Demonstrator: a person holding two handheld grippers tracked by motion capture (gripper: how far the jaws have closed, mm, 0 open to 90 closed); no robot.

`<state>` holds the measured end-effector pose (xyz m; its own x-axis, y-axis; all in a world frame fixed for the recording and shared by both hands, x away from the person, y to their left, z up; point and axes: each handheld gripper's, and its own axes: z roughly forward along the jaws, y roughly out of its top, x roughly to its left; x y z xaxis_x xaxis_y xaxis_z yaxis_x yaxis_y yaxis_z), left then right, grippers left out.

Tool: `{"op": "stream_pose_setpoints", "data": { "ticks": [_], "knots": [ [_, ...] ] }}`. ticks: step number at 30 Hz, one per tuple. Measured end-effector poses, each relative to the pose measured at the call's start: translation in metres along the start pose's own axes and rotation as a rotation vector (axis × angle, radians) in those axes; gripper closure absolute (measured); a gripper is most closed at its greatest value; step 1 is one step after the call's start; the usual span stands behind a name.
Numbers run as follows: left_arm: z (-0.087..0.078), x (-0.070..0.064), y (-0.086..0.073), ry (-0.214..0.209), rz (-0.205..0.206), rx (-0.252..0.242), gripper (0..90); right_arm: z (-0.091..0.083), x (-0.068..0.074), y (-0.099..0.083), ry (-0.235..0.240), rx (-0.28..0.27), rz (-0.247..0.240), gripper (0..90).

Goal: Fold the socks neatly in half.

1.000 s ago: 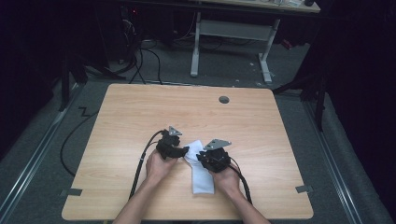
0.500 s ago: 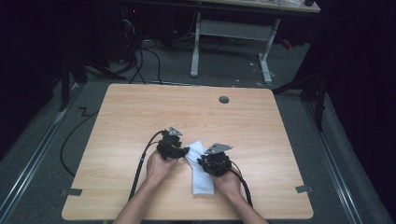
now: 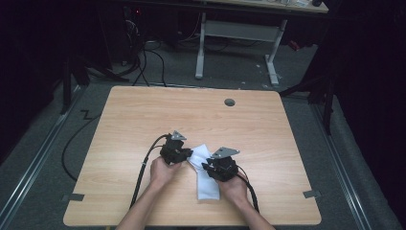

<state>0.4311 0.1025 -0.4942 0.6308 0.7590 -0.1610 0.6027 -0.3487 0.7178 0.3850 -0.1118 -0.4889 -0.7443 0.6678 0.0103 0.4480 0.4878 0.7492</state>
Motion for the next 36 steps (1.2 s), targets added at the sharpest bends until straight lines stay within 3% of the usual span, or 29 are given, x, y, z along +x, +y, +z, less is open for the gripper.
{"op": "stream_pose_setpoints", "data": {
  "ticks": [6, 13, 18, 22, 27, 31, 36],
  "knots": [
    [-0.006, 0.000, 0.001, -0.025, 0.000, -0.025, 83.8, -0.005, 0.004, -0.003, 0.018, 0.000, -0.008, 69.0],
    [-0.019, -0.004, 0.005, -0.071, 0.011, -0.094, 84.4, -0.002, 0.006, -0.006, 0.024, 0.019, 0.000, 70.1],
    [-0.029, -0.007, 0.013, -0.068, 0.043, -0.139, 84.9, 0.006, 0.005, -0.002, 0.000, 0.028, -0.009, 70.4],
    [-0.035, -0.004, 0.015, -0.070, 0.024, -0.180, 85.1, 0.016, 0.002, 0.008, -0.022, 0.030, -0.006, 70.9],
    [-0.041, 0.000, 0.014, -0.064, 0.037, -0.197, 85.1, 0.029, -0.001, 0.018, -0.044, 0.030, -0.005, 71.3],
    [-0.045, -0.006, 0.010, -0.073, 0.068, -0.207, 85.1, 0.036, 0.002, 0.018, -0.050, 0.025, -0.015, 70.4],
    [-0.042, -0.004, -0.005, -0.073, 0.063, -0.189, 85.1, 0.021, 0.004, 0.013, -0.017, -0.006, -0.033, 68.0]
  ]
}}
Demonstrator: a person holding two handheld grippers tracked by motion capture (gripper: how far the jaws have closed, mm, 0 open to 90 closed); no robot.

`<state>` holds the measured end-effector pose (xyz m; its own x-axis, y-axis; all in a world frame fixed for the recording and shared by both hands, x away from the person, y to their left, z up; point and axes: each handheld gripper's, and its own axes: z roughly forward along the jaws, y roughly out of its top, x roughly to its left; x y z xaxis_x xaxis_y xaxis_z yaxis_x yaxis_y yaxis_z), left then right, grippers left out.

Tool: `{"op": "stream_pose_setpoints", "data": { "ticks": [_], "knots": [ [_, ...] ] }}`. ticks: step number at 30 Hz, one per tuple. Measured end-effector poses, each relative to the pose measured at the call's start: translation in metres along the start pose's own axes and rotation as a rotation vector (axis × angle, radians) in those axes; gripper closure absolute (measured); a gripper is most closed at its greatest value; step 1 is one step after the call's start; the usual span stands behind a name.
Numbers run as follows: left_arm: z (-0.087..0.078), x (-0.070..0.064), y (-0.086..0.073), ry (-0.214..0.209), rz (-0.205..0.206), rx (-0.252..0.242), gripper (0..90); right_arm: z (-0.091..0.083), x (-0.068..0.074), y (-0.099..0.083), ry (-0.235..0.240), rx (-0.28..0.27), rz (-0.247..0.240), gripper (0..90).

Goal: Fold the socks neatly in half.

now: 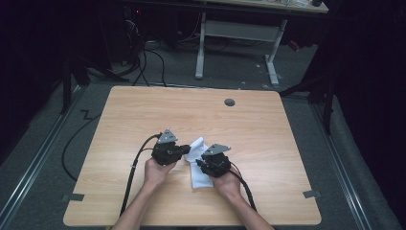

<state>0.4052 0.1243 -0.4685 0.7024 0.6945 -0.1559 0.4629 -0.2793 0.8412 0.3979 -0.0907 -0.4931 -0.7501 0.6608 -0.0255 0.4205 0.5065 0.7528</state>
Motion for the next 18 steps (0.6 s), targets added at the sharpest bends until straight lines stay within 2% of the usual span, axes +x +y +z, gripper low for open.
{"op": "stream_pose_setpoints", "data": {
  "ticks": [3, 4, 10, 12, 15, 18],
  "knots": [
    [0.000, -0.002, -0.002, -0.007, 0.004, 0.006, 85.1, -0.015, 0.005, -0.005, 0.018, -0.014, -0.017, 68.0],
    [0.000, -0.002, -0.002, -0.009, 0.005, 0.005, 85.1, -0.019, 0.008, -0.008, 0.017, -0.016, -0.036, 67.9],
    [0.000, -0.007, -0.003, -0.021, 0.019, -0.001, 85.2, -0.031, 0.016, -0.030, 0.037, 0.011, -0.029, 65.7],
    [0.001, -0.007, -0.003, -0.025, 0.019, 0.002, 85.2, -0.030, 0.018, -0.036, 0.035, 0.020, -0.019, 65.7],
    [0.000, -0.011, -0.002, -0.031, 0.034, -0.009, 85.2, -0.028, 0.017, -0.039, 0.031, 0.000, 0.001, 66.8],
    [-0.004, -0.018, -0.001, -0.026, 0.069, -0.010, 85.2, -0.023, 0.021, -0.040, 0.003, -0.020, -0.015, 67.3]
  ]
}}
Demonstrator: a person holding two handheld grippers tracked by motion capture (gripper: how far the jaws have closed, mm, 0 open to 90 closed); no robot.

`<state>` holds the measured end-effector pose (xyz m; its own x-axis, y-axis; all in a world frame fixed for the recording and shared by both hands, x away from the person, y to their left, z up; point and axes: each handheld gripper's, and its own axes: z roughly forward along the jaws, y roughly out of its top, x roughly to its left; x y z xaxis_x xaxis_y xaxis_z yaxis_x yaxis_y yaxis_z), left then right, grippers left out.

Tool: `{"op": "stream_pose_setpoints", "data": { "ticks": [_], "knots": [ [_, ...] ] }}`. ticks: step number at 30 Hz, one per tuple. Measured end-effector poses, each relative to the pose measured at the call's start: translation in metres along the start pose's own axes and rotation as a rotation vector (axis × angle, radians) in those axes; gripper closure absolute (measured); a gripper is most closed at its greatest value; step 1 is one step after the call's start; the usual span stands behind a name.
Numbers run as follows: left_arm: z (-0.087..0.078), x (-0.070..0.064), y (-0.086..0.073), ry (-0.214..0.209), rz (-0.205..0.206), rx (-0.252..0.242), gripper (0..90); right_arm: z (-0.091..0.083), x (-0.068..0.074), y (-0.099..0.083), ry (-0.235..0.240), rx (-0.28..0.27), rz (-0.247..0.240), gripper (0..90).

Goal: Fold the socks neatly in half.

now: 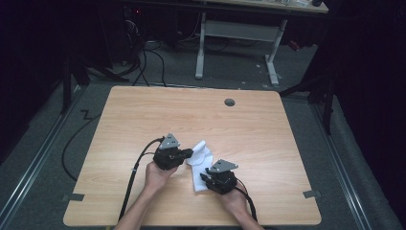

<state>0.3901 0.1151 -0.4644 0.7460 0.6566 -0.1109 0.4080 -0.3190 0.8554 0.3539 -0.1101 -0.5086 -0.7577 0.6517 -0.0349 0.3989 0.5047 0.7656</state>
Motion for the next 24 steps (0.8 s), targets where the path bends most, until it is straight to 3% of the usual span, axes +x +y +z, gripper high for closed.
{"op": "stream_pose_setpoints", "data": {
  "ticks": [9, 16, 21, 24],
  "knots": [
    [-0.008, -0.019, -0.004, -0.060, 0.051, 0.017, 85.3, 0.003, 0.002, 0.000, -0.011, -0.016, 0.011, 66.9],
    [0.003, -0.026, -0.018, -0.095, 0.034, 0.062, 85.2, 0.005, 0.003, 0.002, -0.026, -0.016, 0.004, 66.4],
    [0.015, -0.027, -0.026, -0.093, 0.030, 0.095, 85.1, 0.005, 0.003, 0.002, -0.021, -0.023, 0.005, 64.6],
    [0.019, -0.026, -0.030, -0.091, 0.020, 0.086, 85.2, 0.004, 0.000, 0.002, -0.002, -0.028, 0.030, 62.9]
  ]
}}
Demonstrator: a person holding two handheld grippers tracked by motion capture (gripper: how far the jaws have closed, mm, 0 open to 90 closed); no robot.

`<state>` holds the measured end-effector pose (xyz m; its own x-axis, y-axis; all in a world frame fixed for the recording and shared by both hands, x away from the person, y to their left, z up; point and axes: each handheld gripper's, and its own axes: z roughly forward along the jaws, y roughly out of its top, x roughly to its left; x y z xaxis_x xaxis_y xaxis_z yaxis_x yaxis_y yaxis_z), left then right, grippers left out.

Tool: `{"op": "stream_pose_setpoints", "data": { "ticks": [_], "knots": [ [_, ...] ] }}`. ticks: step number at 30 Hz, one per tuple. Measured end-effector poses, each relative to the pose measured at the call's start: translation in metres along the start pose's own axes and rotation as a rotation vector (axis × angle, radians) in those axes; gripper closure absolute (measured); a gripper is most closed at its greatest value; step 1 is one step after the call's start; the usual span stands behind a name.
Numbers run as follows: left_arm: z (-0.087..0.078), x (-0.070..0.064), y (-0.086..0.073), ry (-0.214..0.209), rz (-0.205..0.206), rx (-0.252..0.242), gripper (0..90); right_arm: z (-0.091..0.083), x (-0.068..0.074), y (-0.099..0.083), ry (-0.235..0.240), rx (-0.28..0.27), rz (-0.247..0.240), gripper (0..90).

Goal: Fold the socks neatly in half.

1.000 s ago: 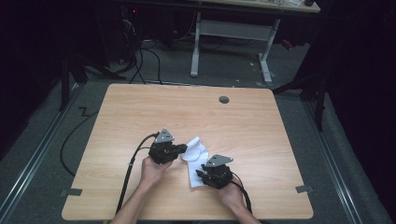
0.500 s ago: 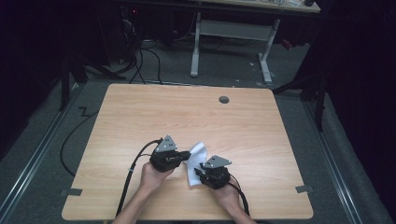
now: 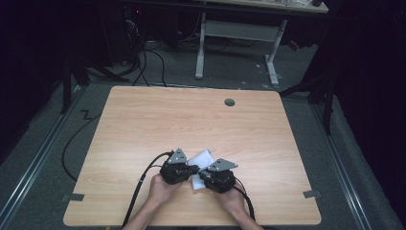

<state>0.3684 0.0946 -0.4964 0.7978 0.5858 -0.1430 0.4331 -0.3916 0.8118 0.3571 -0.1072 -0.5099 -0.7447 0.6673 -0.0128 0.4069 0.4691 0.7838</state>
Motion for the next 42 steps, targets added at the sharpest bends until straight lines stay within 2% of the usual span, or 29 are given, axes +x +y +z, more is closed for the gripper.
{"op": "stream_pose_setpoints", "data": {
  "ticks": [4, 7, 9, 12, 16, 20, 23, 25, 27, 29, 35, 37, 42],
  "knots": [
    [0.002, 0.003, 0.000, 0.013, 0.001, 0.019, 85.2, -0.006, 0.000, 0.001, -0.004, 0.004, 0.000, 59.3],
    [0.004, 0.009, 0.001, 0.022, -0.029, 0.025, 85.2, -0.013, -0.001, 0.002, -0.006, 0.002, -0.007, 58.9],
    [0.005, 0.013, 0.003, 0.040, -0.020, 0.030, 85.2, -0.019, -0.003, 0.002, -0.002, -0.007, -0.004, 58.5],
    [0.006, 0.019, 0.008, 0.052, -0.013, 0.044, 85.2, -0.022, -0.008, 0.003, 0.028, -0.028, 0.001, 58.0],
    [0.007, 0.027, 0.011, 0.059, -0.023, 0.049, 85.3, -0.014, -0.011, 0.002, 0.032, 0.001, 0.007, 58.1],
    [0.006, 0.028, 0.012, 0.092, -0.014, 0.054, 85.3, -0.003, -0.013, 0.002, 0.038, 0.024, 0.040, 57.7],
    [0.006, 0.029, 0.014, 0.123, -0.014, 0.053, 85.4, 0.002, -0.010, 0.004, 0.020, 0.046, 0.026, 57.2],
    [0.004, 0.030, 0.015, 0.140, -0.020, 0.039, 85.4, 0.005, -0.010, 0.004, 0.014, 0.038, 0.021, 57.2],
    [0.003, 0.030, 0.016, 0.152, -0.024, 0.028, 85.5, 0.008, -0.010, 0.006, 0.008, 0.032, 0.036, 57.4],
    [0.001, 0.030, 0.016, 0.148, -0.028, 0.018, 85.5, 0.009, -0.009, 0.006, -0.005, 0.025, 0.038, 57.7],
    [-0.007, 0.021, 0.020, 0.137, 0.001, -0.007, 85.4, 0.011, -0.008, 0.009, -0.013, 0.036, 0.043, 58.9],
    [-0.010, 0.018, 0.020, 0.125, -0.005, -0.015, 85.4, 0.011, -0.008, 0.009, -0.015, 0.034, 0.044, 59.0],
    [-0.020, 0.012, 0.016, 0.117, 0.005, -0.004, 85.2, 0.011, -0.007, 0.010, -0.020, 0.044, 0.047, 59.1]
  ]
}}
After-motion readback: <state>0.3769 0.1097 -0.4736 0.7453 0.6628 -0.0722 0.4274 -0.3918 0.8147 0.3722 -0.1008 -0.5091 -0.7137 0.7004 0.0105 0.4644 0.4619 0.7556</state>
